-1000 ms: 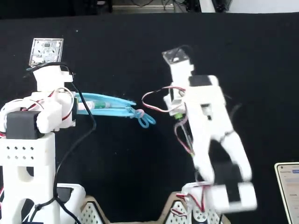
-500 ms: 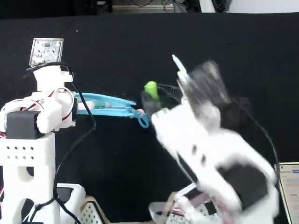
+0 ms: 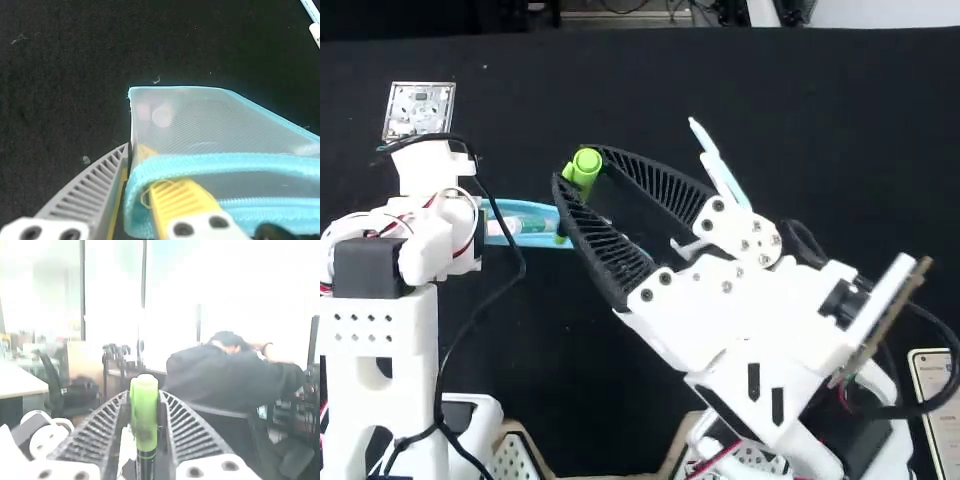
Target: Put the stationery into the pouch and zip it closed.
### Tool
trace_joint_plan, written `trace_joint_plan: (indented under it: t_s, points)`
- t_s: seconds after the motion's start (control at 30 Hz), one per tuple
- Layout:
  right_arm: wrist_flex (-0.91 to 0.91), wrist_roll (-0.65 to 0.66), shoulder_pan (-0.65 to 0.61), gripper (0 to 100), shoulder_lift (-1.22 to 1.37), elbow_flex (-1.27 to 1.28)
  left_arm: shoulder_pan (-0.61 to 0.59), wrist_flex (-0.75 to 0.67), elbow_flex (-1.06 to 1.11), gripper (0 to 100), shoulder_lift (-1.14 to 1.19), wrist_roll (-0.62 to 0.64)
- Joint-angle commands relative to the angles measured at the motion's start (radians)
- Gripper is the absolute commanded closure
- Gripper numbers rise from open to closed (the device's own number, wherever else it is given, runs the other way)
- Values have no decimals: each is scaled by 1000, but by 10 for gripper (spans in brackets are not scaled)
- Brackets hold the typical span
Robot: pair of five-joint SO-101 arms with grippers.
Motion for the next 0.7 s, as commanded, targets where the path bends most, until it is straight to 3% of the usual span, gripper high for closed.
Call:
trace_joint_plan:
  t_s: [0.0, 0.2, 0.47, 0.67]
  points:
    - [-160, 2, -11, 987, 7, 127, -8, 3, -10, 970, 5, 5]
    - [-341, 3, -5, 987, 4, 366, -10, 3, -10, 970, 5, 5]
    - [-557, 3, 146, 987, 5, 584, -10, 3, -10, 970, 5, 5]
    - [-453, 2, 95, 983, -1, 610, -5, 3, -10, 970, 5, 5]
